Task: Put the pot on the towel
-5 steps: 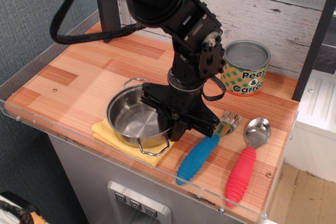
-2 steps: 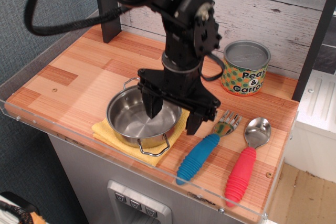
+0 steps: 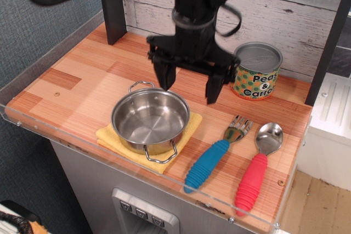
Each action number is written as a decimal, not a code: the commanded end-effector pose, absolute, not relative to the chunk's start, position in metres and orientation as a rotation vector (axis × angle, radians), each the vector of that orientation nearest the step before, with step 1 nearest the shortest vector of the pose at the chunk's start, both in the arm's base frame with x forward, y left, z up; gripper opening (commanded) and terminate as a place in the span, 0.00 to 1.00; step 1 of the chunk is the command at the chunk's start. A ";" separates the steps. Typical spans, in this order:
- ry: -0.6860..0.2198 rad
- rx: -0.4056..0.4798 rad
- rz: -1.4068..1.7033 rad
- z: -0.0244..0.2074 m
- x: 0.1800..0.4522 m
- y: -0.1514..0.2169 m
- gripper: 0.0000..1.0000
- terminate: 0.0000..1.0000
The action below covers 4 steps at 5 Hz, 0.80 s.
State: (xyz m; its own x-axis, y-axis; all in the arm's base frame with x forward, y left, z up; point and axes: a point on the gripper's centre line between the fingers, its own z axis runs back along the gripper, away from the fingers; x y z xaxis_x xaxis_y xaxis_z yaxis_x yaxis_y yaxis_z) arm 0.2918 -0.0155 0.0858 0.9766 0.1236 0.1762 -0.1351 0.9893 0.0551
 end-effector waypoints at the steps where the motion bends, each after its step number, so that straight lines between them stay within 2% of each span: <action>1: -0.273 0.002 0.167 0.120 0.331 -0.018 1.00 0.00; 4: -0.273 -0.042 0.158 0.132 0.364 -0.015 1.00 0.00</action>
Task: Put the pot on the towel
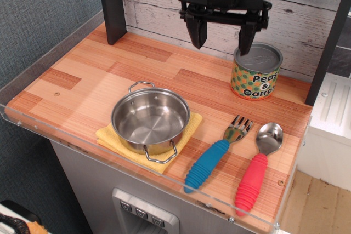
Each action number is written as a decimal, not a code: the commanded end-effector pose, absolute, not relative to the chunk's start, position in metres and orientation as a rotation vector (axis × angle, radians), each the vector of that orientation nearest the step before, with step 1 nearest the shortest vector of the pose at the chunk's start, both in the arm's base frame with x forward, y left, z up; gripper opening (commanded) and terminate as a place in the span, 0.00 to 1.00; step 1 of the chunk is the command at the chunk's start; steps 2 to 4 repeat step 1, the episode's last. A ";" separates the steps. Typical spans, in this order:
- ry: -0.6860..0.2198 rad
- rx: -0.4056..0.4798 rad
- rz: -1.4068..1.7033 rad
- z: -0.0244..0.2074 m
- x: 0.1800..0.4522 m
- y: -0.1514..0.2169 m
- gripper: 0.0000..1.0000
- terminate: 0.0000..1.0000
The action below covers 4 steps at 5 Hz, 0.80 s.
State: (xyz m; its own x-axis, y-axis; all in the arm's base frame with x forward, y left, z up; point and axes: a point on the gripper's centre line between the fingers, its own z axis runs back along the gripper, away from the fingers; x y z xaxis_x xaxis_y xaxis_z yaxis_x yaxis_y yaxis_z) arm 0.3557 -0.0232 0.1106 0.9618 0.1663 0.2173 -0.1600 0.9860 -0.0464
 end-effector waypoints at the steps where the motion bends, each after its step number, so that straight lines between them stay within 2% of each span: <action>1: -0.273 -0.042 0.158 0.132 0.364 -0.015 1.00 1.00; 4: -0.273 -0.042 0.158 0.132 0.364 -0.015 1.00 1.00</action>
